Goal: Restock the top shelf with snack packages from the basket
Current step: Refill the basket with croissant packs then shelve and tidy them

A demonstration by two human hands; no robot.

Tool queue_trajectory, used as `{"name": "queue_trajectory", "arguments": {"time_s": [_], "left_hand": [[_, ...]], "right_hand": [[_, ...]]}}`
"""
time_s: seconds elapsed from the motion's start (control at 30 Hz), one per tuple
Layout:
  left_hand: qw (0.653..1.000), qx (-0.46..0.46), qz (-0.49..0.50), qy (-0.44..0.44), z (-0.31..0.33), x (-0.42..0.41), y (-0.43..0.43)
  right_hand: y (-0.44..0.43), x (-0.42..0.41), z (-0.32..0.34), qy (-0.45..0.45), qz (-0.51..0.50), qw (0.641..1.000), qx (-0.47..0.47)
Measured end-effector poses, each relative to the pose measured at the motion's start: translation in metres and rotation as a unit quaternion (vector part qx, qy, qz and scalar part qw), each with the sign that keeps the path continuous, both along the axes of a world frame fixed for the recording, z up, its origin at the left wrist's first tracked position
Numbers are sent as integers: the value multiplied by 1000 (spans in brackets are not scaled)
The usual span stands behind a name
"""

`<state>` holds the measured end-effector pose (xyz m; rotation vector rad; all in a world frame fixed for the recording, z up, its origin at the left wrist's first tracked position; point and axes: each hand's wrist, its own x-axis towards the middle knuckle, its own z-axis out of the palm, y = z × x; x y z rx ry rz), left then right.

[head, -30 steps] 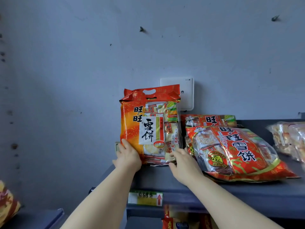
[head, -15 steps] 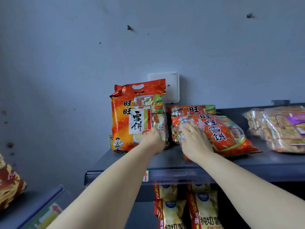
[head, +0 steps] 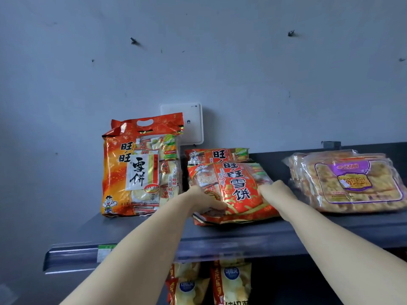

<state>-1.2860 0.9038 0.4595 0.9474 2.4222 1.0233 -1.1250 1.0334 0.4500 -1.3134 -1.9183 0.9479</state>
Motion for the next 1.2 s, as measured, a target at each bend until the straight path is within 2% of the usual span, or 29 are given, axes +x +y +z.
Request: {"name": "queue_trajectory", "arguments": {"time_s": [0.13,0.2,0.3,0.4,0.67,0.87,1.0,1.13,1.2], "left_hand": [[990,110,65,66,-4,-9,9],[985,85,82,123,-8,-12,11],[964,-14,133,230,-19,-10,15],[948,-22,155,277,-25,-11,22],[932,-23,177,316,-32,-20,36],[931,-36,183,314,-38,-36,51],[951,-14,173,256,-35,-33,47],[955,15,178,239,-35,-17,39],[959,33,176,222,-31,-8,37]], "right_hand": [[10,1,0,88,73,993,13],[11,-7,-9,50,99,992,57],[16,-20,-24,-78,131,980,125],[26,-24,-27,-116,144,968,170],[37,-48,-33,-187,116,947,235],[52,-72,-38,-154,123,955,222],[52,-66,-39,-138,132,953,234],[49,-57,-41,-116,147,963,195],[46,-54,-40,-61,164,974,142]]}}
